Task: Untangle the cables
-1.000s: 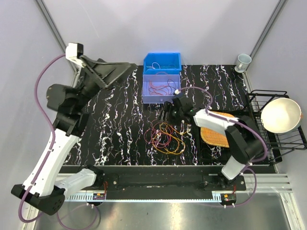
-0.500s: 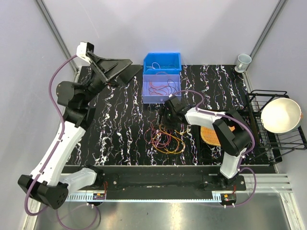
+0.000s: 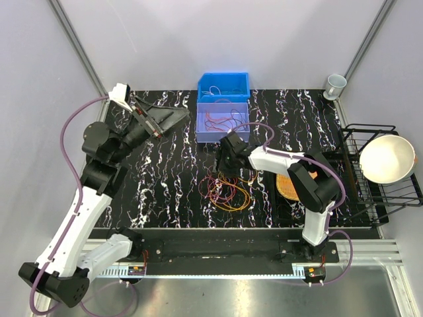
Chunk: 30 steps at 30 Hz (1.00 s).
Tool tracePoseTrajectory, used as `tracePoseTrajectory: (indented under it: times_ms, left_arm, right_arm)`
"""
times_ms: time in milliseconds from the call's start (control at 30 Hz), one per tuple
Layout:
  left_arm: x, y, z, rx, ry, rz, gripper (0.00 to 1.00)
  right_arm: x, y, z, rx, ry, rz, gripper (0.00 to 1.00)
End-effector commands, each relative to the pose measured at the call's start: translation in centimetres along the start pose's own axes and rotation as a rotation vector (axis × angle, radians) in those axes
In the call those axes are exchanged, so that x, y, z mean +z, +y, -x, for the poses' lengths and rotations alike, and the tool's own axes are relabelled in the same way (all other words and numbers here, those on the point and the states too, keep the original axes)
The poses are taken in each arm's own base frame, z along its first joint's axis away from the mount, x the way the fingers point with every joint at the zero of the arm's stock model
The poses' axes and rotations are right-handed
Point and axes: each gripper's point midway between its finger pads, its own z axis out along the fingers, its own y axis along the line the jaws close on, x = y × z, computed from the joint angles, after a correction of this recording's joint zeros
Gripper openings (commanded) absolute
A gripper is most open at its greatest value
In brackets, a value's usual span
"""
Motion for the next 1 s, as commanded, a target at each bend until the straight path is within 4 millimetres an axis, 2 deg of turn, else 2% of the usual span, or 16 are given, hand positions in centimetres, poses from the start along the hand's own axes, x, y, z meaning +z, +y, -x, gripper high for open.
tracePoseTrajectory:
  times_ms: [0, 133, 267, 367, 500, 667, 967]
  left_arm:
    - [-1.1, 4.2, -0.5, 0.081, -0.012, 0.152, 0.99]
    - [-2.8, 7.4, -1.2, 0.149, -0.005, 0.294, 0.99]
    - [-4.8, 10.4, -1.5, 0.221, -0.019, 0.418, 0.99]
    - [-6.0, 12.3, -1.9, 0.257, -0.017, 0.488, 0.99]
    - [-7.2, 14.2, -2.8, 0.289, 0.019, 0.545, 0.99]
    - [-9.0, 16.7, -3.8, 0.319, 0.055, 0.631, 0.99]
    - [-10.5, 19.0, -5.3, 0.301, 0.090, 0.679, 0.99]
  right_arm:
    - [-2.6, 1.9, 1.6, -0.040, -0.074, -0.024, 0.64]
    - [-3.7, 0.7, 1.9, -0.054, -0.102, -0.112, 0.63]
    - [-4.1, 1.4, 1.7, -0.073, -0.103, -0.095, 0.61]
    - [-3.2, 2.1, 1.3, -0.088, -0.081, -0.079, 0.59]
    - [-2.4, 2.9, 1.5, -0.102, -0.078, -0.069, 0.56]
    - [-1.0, 2.5, 1.5, -0.107, -0.067, -0.093, 0.49]
    - [0.1, 1.4, 1.0, -0.097, -0.049, -0.125, 0.42]
